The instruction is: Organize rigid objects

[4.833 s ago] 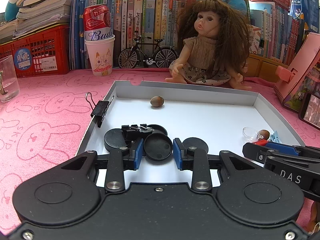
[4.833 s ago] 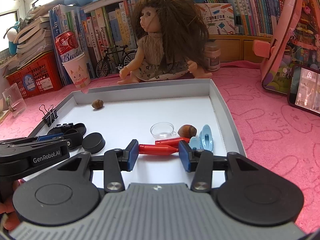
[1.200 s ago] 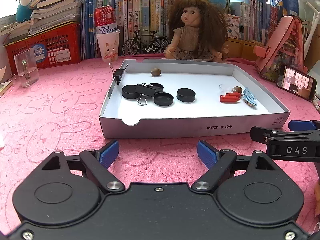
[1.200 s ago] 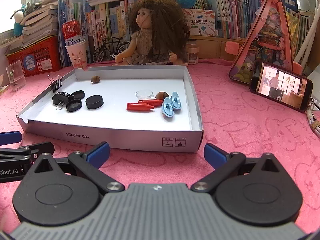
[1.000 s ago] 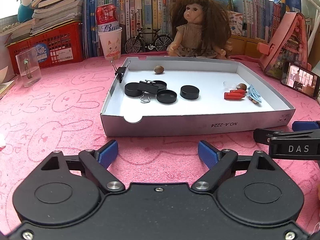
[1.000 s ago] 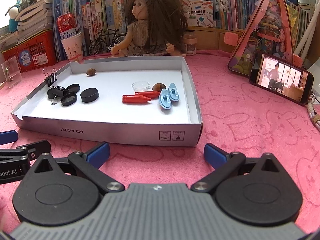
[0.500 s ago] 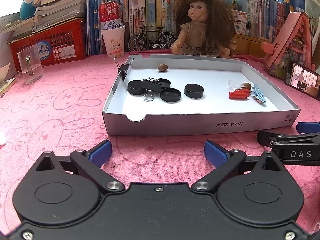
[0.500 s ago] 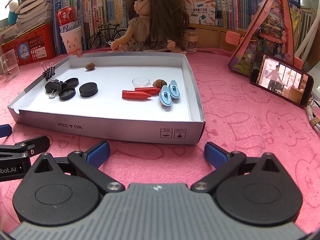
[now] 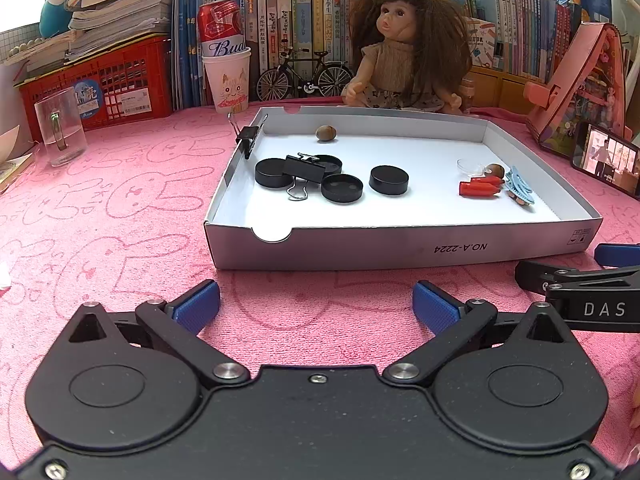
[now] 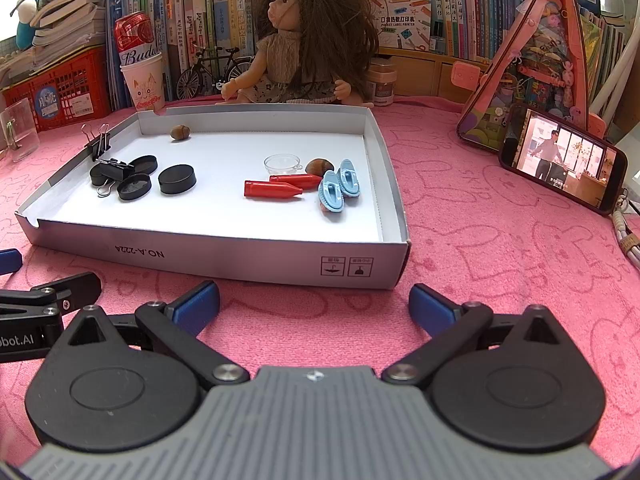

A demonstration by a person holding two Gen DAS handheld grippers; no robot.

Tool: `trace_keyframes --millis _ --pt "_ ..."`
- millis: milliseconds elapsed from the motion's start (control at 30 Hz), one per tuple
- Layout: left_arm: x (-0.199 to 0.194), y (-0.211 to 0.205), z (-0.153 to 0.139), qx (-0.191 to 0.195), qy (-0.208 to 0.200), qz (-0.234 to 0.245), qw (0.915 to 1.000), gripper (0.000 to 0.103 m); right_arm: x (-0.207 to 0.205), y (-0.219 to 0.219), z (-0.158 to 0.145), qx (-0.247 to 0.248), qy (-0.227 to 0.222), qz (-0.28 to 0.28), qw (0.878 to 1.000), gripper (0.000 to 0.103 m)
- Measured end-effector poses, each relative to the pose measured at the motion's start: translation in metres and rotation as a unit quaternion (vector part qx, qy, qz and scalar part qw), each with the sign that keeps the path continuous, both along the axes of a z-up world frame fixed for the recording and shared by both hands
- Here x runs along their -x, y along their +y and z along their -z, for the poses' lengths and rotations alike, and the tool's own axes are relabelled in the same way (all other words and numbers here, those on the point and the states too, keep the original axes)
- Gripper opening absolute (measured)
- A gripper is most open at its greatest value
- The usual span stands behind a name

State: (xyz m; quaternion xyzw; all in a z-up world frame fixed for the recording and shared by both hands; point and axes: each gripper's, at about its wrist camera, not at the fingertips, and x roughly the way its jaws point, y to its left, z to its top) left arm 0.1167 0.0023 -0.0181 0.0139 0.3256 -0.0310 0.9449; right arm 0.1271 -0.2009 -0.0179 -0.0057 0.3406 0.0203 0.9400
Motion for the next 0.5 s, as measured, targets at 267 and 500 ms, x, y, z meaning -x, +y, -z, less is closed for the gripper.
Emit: trace_keyframes --millis 267,500 --pt "0.0000 0.0000 0.0001 0.000 0.000 0.000 1.0000 0.103 0.0000 0.0004 -0.0002 0.000 0.000 0.001 1.000 0.103" --pt "-0.0002 -0.0002 0.0002 0.000 0.000 0.000 1.0000 0.103 0.0052 0.0010 0.0015 -0.001 -0.006 0.003 1.000 0.103"
